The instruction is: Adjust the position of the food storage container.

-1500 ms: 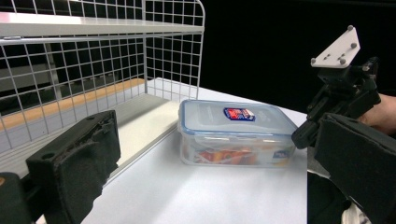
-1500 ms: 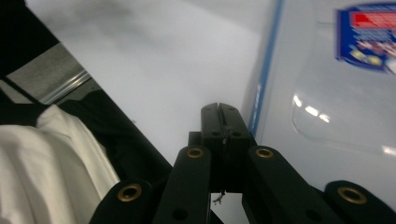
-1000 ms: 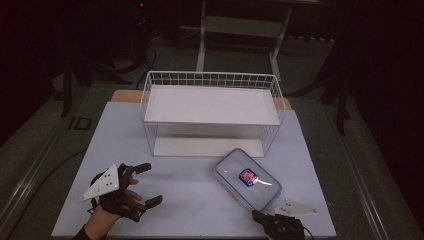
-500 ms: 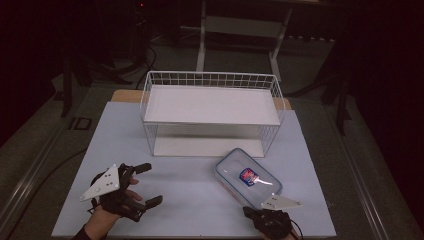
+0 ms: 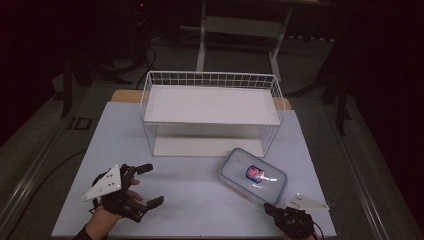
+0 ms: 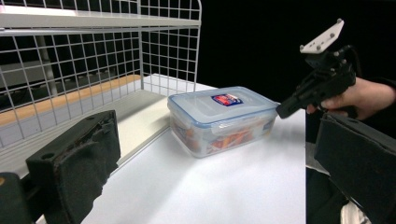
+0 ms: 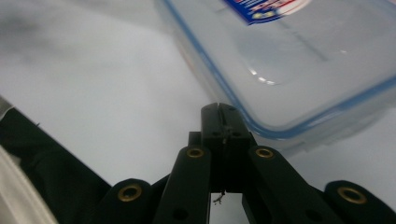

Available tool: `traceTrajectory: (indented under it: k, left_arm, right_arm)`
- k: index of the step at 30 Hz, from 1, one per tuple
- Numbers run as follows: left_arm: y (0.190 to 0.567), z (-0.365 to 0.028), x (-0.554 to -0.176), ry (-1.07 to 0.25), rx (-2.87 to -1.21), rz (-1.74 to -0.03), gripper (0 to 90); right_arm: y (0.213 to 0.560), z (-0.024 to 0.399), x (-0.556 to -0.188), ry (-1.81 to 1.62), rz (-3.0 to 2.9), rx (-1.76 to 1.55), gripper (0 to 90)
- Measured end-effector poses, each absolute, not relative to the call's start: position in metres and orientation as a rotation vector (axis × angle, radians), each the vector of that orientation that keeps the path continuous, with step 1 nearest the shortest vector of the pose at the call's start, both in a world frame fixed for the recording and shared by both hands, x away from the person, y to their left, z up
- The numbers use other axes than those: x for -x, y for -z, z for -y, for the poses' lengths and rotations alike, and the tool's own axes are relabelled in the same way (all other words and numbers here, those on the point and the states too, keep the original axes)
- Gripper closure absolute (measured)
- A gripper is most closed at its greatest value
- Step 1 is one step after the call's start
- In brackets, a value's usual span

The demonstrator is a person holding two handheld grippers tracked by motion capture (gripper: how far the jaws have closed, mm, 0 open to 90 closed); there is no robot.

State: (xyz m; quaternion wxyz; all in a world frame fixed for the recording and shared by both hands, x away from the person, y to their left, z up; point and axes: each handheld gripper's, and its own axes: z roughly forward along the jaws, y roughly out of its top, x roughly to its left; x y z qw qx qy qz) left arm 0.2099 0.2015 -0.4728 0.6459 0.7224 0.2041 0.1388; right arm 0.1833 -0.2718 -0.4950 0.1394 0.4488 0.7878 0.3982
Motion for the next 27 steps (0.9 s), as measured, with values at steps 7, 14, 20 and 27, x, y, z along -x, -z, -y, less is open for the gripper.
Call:
traceTrajectory:
  k: [7,14,20,27]
  left_arm:
    - [0.473,-0.201,-0.21,-0.315,-1.645,-0.465,0.3]
    - [0.473,-0.202,-0.21,-0.315,-1.646,-0.463,0.3]
    - [0.473,-0.202,-0.21,-0.312,-1.644,-0.465,0.3]
    - [0.473,-0.202,-0.211,-0.313,-1.644,-0.467,0.3]
  right_arm:
    - [0.489,0.286,-0.186,-1.147,-2.211,-1.32,90.0]
    - [0.489,0.298,-0.191,-1.128,-2.166,-1.35,90.0]
    - [0.487,0.31,-0.197,-1.116,-2.113,-1.369,90.0]
    - [0.489,0.337,-0.217,-1.129,-2.015,-1.44,90.0]
